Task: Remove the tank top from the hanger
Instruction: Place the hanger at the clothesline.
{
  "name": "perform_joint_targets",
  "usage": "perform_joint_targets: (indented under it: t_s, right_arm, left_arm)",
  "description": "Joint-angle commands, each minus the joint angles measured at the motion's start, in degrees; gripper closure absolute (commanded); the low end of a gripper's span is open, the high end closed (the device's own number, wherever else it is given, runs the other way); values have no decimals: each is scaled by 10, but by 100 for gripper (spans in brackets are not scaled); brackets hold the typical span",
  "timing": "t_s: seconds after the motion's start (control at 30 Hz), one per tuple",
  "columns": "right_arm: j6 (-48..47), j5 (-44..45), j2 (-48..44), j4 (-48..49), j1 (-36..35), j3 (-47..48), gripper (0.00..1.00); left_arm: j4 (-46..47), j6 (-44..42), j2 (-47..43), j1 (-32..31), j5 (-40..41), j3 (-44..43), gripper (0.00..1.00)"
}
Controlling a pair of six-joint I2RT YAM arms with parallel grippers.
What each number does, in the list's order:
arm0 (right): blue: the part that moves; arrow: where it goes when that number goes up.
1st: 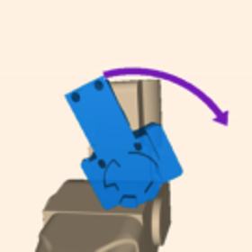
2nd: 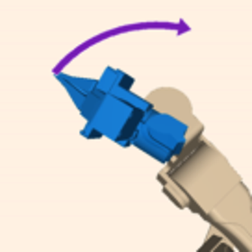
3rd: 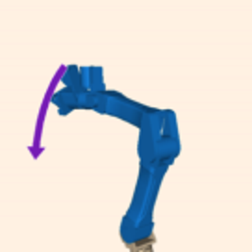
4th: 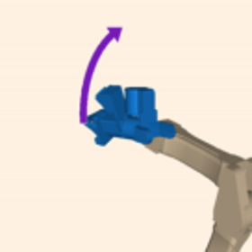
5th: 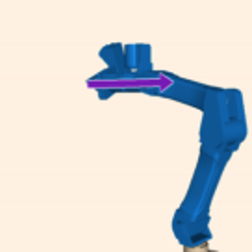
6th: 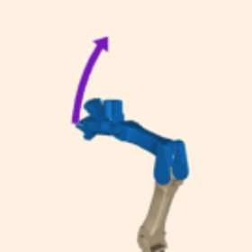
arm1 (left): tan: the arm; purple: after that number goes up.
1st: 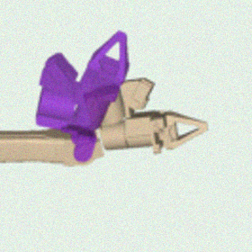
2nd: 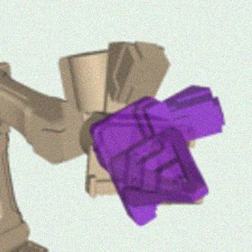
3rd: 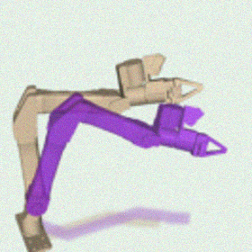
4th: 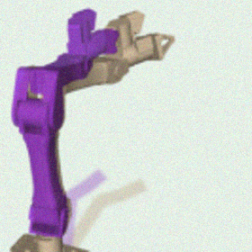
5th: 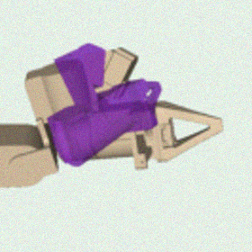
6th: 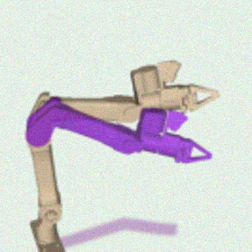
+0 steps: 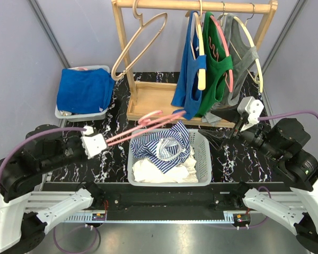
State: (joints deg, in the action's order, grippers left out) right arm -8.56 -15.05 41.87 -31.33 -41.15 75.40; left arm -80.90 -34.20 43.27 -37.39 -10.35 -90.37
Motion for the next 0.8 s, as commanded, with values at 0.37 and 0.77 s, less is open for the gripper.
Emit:
perform_joint_targets:
  t_s: [0.37,0.77]
  right_arm:
    - [32,39,-22,36,0,-3,21]
    - [40,46,-20,39,-1,-22,23]
  left_arm:
    - [191,192,257,22,125,-161,100]
    - [270,221,435,52,191,-330,100]
